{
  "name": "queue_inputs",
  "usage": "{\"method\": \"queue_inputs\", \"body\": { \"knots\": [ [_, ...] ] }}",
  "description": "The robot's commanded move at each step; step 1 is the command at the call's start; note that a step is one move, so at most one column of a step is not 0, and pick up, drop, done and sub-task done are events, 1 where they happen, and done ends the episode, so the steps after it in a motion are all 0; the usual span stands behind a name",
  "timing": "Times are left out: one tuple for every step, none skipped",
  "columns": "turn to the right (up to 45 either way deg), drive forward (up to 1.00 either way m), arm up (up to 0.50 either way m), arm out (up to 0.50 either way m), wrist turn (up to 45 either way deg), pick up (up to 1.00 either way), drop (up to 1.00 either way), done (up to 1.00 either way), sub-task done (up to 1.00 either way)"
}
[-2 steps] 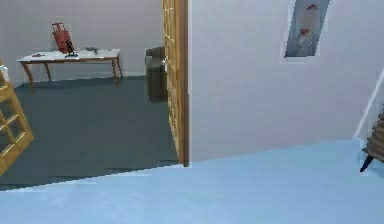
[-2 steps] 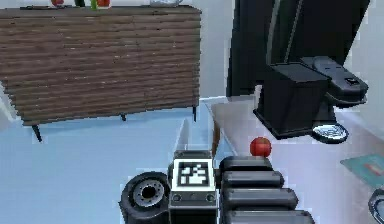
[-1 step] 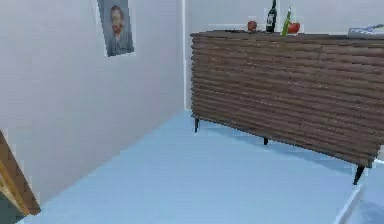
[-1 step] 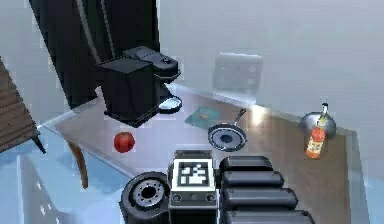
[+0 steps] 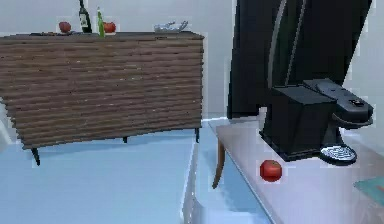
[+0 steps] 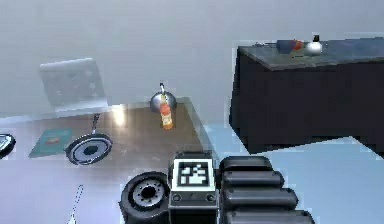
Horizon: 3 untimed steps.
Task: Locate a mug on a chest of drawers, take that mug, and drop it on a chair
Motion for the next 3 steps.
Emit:
{"method": "queue_inputs", "body": {
  "knots": [
    [42.0,0.0,0.0,0.0,0.0,0.0,0.0,0.0,0.0],
    [3.0,0.0,0.0,0.0,0.0,0.0,0.0,0.0,0.0],
    [-45.0,0.0,0.0,0.0,0.0,0.0,0.0,0.0,0.0]
  ]
}}
